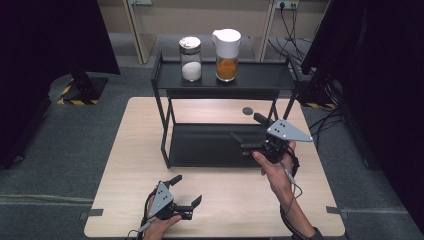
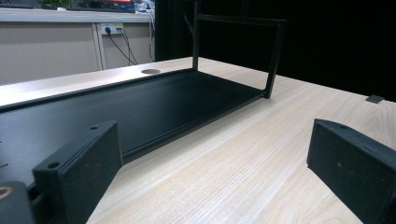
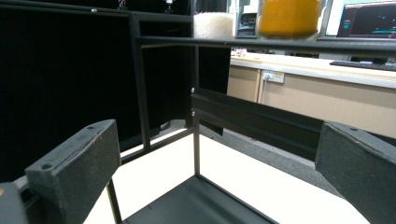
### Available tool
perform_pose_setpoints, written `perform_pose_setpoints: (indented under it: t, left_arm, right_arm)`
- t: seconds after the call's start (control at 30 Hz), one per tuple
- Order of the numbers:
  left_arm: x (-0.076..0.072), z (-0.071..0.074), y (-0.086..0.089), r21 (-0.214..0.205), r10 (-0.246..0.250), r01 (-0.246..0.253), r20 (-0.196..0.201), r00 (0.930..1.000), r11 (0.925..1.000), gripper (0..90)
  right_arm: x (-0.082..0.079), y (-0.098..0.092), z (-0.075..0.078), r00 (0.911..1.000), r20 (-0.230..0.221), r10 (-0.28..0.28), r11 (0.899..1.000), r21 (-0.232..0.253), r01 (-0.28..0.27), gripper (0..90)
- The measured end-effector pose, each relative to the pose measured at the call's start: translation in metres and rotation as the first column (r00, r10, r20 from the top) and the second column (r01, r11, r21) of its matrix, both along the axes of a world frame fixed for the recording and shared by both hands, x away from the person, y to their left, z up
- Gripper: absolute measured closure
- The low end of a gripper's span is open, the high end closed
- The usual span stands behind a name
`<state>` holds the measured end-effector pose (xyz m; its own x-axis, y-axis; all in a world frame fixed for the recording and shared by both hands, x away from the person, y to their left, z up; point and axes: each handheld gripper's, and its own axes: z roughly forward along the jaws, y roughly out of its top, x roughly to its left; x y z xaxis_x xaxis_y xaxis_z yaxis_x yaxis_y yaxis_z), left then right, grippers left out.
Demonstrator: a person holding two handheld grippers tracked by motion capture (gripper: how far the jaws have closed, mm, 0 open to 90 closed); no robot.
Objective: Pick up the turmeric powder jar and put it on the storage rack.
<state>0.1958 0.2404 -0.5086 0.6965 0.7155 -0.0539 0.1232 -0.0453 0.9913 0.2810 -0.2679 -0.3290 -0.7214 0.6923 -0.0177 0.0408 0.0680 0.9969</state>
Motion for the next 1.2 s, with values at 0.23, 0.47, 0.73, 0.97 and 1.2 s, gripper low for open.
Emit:
perform_pose_setpoints:
  t: [0.23, 0.47, 0.73, 0.97, 1.2]
  left_arm:
    - [0.000, 0.000, 0.000, -0.001, 0.001, -0.001, -0.001, 1.0000, 1.0000, 2.5]
    - [0.000, 0.000, 0.000, 0.000, 0.002, -0.002, -0.001, 1.0000, 1.0000, 2.5]
    - [0.000, 0.000, 0.001, -0.002, 0.006, -0.006, 0.000, 1.0000, 1.0000, 2.5]
    - [0.000, 0.000, 0.001, -0.002, 0.008, -0.008, 0.000, 1.0000, 1.0000, 2.5]
    - [0.000, 0.000, 0.001, -0.003, 0.010, -0.010, -0.001, 0.9999, 0.9999, 2.5]
  right_arm:
    - [-0.010, -0.003, -0.014, 0.9997, -0.008, 0.022, 1.000, 0.003, -0.022, 0.4]
    - [-0.019, -0.004, -0.028, 0.9988, -0.018, 0.046, 0.999, 0.003, -0.046, 0.4]
    - [-0.031, -0.008, -0.053, 0.9975, -0.032, 0.063, 0.998, 0.021, -0.062, 0.4]
    - [-0.039, -0.011, -0.068, 0.9977, -0.044, 0.053, 0.999, 0.013, -0.052, 0.4]
    - [-0.043, -0.013, -0.084, 0.9970, -0.065, 0.040, 0.999, 0.012, -0.039, 0.4]
